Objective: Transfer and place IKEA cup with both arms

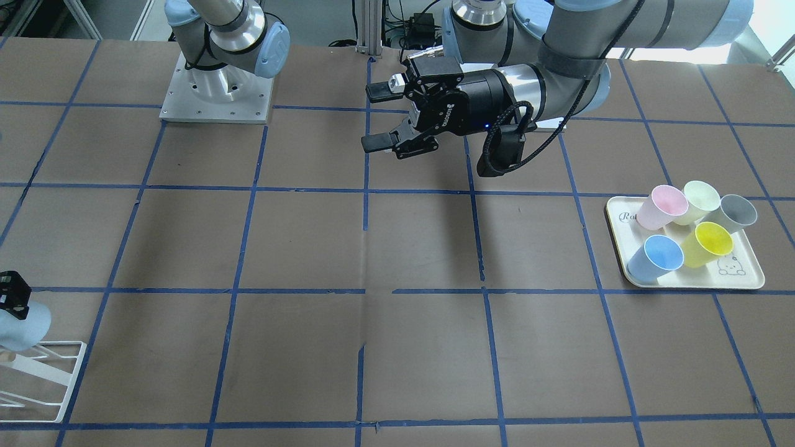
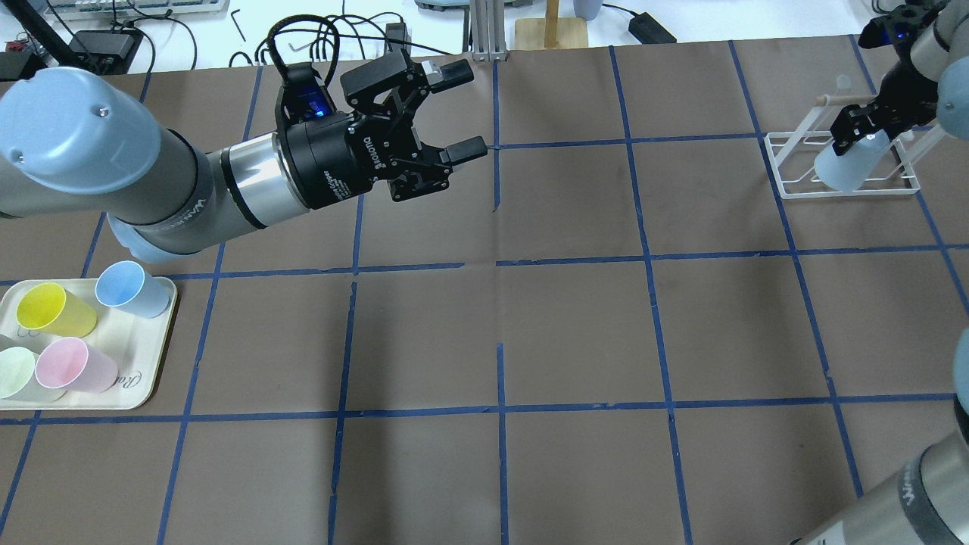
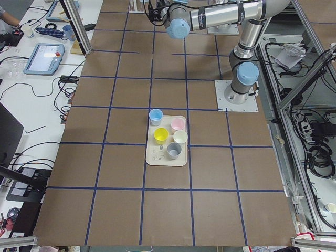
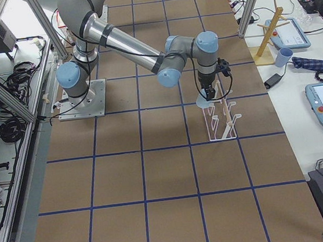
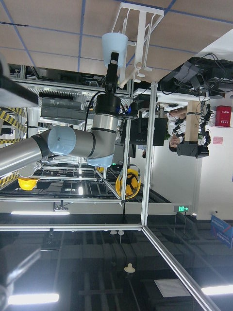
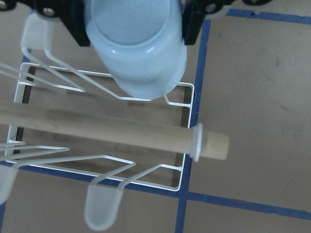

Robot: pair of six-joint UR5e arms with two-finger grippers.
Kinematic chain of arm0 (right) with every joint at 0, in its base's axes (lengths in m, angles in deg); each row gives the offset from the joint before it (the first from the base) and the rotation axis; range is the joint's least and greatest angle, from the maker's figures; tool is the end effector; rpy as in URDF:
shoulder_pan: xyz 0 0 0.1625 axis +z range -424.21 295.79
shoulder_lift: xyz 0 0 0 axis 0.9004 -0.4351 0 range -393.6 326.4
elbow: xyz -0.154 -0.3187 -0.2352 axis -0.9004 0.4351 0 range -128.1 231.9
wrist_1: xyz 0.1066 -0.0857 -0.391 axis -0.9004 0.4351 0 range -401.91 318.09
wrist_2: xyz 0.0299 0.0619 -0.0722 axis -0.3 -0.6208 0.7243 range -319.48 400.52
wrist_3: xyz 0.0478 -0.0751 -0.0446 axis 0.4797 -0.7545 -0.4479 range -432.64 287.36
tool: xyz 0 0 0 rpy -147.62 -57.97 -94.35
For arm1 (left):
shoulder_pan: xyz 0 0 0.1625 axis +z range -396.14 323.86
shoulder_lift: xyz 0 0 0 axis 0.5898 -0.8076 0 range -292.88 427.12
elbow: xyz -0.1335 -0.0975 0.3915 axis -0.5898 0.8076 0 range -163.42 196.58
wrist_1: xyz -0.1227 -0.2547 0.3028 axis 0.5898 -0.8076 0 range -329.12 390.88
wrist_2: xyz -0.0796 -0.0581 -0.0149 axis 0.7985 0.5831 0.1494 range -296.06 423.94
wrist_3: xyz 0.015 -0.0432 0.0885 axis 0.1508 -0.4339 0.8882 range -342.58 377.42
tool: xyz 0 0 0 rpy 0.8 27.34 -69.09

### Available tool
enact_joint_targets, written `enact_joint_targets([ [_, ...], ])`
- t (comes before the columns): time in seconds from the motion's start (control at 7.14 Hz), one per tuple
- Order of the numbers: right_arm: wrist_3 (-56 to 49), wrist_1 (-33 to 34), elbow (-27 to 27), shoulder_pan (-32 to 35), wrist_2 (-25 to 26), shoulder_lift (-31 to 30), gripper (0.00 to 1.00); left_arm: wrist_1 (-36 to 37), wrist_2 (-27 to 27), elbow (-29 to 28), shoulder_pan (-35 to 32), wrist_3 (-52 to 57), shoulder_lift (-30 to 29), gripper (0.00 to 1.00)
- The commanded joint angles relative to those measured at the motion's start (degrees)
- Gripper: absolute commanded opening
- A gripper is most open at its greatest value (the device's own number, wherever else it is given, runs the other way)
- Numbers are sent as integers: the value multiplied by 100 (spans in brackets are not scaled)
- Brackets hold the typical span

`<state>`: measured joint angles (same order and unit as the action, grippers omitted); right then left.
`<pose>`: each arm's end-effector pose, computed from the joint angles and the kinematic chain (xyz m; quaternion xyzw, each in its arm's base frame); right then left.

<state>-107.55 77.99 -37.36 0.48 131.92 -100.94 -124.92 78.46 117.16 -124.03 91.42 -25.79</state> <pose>-0.1555 -0.6346 0.3235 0.0827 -0.9941 0.0540 0.0455 -0.2132 -0.4541 0.4022 0.1317 -0.6777 0.0680 0.7203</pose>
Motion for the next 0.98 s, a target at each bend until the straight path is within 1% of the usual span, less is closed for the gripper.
enact_joint_targets([
  [0.0,-113,-238,5,0,133,-322,1,-21,-116,-4,0,-193,9,100],
  [0.28,-130,-729,5,0,115,-857,0,-48,-55,5,-9,-211,18,100],
  [0.42,-174,-853,-4,0,89,-1086,0,-39,-54,5,-9,-237,18,100],
  [0.56,-462,-898,5,0,54,-1262,0,-56,-115,-3,-9,-237,18,100],
  [0.7,-517,-1299,5,0,-225,-1473,0,-56,-273,-21,17,-202,9,100],
  [0.84,-500,-1955,-4,0,-1063,-1640,0,-4,-770,-38,69,-185,18,100],
])
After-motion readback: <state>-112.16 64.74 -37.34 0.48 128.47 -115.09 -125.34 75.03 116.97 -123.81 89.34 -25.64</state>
